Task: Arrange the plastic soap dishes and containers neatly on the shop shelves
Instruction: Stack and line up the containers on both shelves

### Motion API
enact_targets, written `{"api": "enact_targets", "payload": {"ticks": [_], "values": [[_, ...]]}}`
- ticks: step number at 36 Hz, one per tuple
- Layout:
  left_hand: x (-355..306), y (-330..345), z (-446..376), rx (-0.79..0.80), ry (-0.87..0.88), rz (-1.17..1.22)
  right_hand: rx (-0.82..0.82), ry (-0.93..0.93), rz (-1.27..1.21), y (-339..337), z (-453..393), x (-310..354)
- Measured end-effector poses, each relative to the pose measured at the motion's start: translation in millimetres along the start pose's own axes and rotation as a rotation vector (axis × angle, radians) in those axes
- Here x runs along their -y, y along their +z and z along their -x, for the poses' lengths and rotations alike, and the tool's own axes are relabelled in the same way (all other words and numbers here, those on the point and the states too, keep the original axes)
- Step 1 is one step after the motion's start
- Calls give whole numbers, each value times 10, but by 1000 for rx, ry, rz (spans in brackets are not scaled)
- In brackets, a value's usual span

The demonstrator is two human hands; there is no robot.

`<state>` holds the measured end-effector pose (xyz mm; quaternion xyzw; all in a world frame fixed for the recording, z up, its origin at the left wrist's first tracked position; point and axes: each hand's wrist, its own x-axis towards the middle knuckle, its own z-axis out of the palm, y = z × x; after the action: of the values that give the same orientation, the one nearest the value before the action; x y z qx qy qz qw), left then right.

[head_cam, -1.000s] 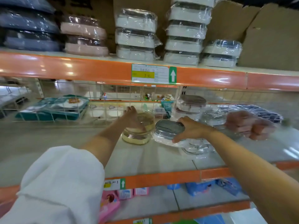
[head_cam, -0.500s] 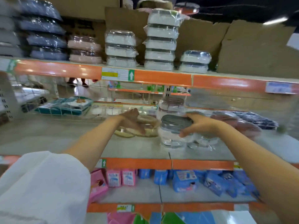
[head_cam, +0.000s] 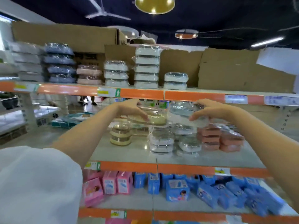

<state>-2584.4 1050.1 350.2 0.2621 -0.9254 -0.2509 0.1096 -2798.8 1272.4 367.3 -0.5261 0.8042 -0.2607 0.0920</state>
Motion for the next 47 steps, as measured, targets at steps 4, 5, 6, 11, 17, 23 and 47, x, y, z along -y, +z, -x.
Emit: {"api": "enact_targets", "payload": {"ticks": [4, 5, 6, 11, 17, 23, 47], "values": [[-323, -254, 15, -61, 67, 21, -82, 1, -68, -307, -34, 57], [-391, -306, 8, -76, 77, 31, -100, 5, -82, -381, -61, 63], [-453, -354, -14, -87, 93, 47, -118, 8, -92, -450, -90, 70], [-611, -581, -249, -131, 116, 85, -162, 25, -95, -692, -331, 25], [-535, -799, -695, -183, 87, 23, -204, 15, -38, -804, -840, -141], [-484, -942, -1139, -164, 108, 15, -226, -15, -58, -956, -1493, -212], [-648, -1325, -2057, -174, 114, 65, -216, -66, -117, -1177, -3222, -431]]}}
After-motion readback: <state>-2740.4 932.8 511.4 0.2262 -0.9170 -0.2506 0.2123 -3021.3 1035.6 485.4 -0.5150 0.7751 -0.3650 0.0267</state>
